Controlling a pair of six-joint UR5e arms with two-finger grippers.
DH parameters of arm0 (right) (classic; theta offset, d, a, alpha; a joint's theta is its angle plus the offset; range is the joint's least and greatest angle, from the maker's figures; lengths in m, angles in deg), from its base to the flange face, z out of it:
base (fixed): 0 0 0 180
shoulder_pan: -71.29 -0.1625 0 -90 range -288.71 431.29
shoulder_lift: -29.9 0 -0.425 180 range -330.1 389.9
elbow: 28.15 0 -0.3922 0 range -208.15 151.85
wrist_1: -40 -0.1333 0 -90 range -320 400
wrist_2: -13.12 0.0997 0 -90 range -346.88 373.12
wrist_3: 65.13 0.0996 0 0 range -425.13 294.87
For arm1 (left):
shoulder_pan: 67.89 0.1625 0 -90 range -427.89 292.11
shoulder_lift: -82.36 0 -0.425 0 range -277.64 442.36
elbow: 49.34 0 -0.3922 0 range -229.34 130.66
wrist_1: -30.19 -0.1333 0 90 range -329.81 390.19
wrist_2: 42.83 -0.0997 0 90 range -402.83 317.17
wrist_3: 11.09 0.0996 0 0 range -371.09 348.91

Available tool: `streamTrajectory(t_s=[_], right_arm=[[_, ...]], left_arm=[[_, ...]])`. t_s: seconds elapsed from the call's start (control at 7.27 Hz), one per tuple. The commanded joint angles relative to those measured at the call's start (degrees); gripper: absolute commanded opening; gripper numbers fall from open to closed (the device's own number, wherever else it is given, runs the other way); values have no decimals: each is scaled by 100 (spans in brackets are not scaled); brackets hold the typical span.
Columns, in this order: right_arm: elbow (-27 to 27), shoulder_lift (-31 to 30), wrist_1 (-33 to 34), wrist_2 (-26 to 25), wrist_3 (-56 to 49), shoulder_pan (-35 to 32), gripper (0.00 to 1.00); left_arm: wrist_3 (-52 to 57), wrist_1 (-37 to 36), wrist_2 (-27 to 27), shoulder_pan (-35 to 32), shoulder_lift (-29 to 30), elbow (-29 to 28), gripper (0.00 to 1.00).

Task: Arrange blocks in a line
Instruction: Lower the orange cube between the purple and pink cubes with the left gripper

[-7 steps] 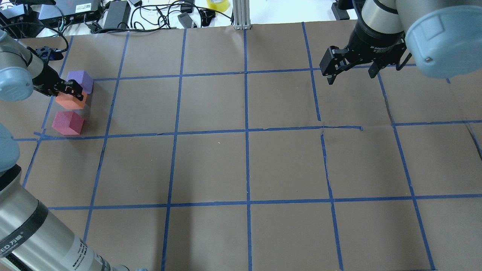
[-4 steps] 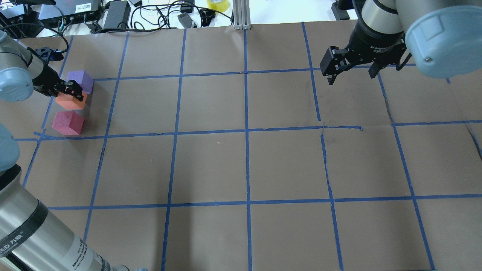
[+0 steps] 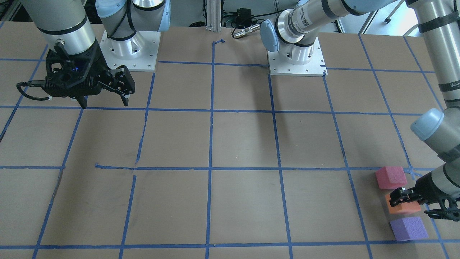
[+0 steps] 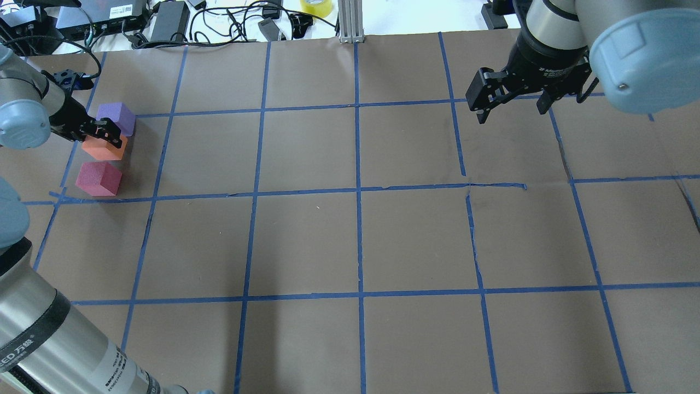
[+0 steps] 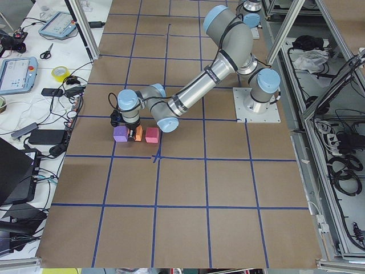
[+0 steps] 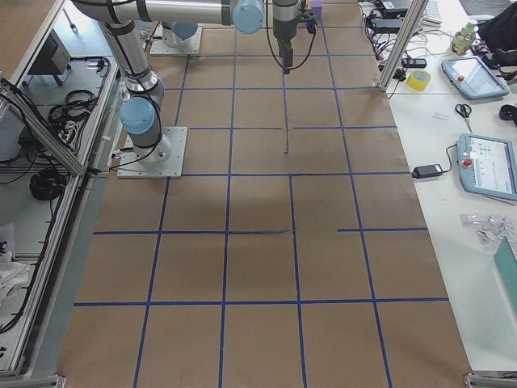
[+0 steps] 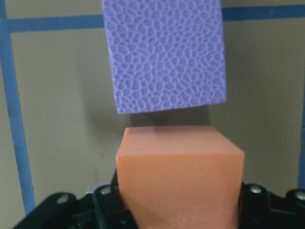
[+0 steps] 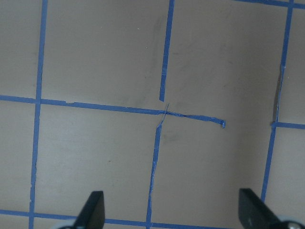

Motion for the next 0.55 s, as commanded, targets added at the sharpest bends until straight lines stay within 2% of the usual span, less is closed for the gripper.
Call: streamTrajectory(t_s=[0.0,0.41], right_arm=[[0,8,63,-6,22,9,100],[0,-10,64,-6,31,17,100]], left_arm=[[19,-42,-29,0,20,6,100],[-51,-42,-11,0,-15,-11,100]])
